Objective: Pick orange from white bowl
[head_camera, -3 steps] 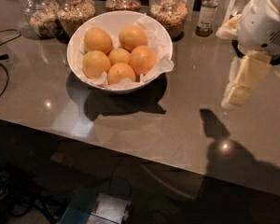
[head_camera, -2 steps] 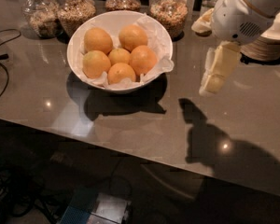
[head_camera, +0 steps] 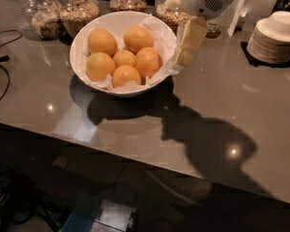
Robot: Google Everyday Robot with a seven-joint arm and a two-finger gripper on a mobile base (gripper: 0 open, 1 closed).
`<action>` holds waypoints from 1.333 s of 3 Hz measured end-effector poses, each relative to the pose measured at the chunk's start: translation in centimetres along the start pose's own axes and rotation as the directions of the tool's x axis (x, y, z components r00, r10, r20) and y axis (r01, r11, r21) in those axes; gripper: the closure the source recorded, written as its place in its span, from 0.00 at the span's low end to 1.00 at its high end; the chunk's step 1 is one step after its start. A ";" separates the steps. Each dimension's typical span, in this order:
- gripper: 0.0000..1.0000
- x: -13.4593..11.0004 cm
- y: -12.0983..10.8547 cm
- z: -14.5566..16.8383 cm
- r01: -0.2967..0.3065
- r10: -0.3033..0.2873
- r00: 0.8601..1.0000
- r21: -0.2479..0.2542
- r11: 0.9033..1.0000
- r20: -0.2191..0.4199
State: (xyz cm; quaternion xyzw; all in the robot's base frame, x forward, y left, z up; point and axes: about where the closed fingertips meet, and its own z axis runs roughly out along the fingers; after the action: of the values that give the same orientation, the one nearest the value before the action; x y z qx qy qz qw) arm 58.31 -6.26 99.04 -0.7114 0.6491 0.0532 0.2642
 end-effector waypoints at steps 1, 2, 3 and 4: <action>0.00 -4.2 -3.4 1.9 0.072 -0.072 0.997 0.009 0.997 0.026; 0.00 -4.2 -3.4 1.9 0.072 -0.072 0.997 0.009 0.997 0.026; 0.00 -4.1 -3.6 2.5 0.043 -0.044 0.997 0.019 0.999 0.058; 0.00 -4.6 -4.1 3.8 0.000 -0.006 0.993 0.049 0.999 0.119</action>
Offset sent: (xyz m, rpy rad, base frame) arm 0.0263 0.0345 0.0064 -0.0008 -0.0262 0.0504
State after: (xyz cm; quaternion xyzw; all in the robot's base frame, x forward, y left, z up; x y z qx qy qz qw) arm 62.52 -0.33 98.98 -0.7013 0.6322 0.0790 0.3198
